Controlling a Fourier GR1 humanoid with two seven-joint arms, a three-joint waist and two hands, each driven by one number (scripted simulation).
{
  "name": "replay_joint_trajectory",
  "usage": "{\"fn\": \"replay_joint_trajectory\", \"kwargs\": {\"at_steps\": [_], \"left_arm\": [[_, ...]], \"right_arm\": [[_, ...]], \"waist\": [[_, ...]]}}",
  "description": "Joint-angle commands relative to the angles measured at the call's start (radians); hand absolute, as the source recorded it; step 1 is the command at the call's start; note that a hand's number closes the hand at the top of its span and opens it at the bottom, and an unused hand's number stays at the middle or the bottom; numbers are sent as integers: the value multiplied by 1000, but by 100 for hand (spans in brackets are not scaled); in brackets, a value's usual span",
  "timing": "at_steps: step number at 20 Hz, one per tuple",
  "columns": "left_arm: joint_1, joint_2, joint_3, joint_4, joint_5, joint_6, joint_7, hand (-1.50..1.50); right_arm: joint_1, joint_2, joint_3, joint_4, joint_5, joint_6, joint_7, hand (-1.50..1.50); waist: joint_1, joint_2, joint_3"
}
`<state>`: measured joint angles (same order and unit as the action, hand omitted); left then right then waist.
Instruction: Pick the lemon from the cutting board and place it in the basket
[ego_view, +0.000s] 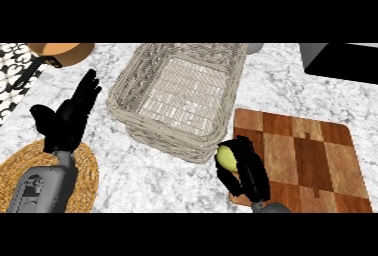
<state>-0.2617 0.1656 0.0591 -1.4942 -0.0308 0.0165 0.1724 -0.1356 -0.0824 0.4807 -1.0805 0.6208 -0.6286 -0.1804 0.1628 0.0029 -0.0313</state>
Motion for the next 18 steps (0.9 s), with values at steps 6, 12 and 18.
{"fn": "replay_joint_trajectory", "kwargs": {"at_steps": [6, 12, 18], "left_arm": [[-9, 0, 0, 32, -12, 9, 11, 0], [10, 7, 39, 61, -28, 53, -6, 0], [23, 33, 64, 51, -5, 30, 4, 0]], "right_arm": [[30, 81, 525, -282, -260, -3, 140, 150], [-83, 82, 731, -426, -159, -183, 430, 150], [-256, 82, 706, -539, -111, -216, 716, 150]], "waist": [[-26, 3, 37], [-108, -10, 28], [-120, -16, 27]]}}
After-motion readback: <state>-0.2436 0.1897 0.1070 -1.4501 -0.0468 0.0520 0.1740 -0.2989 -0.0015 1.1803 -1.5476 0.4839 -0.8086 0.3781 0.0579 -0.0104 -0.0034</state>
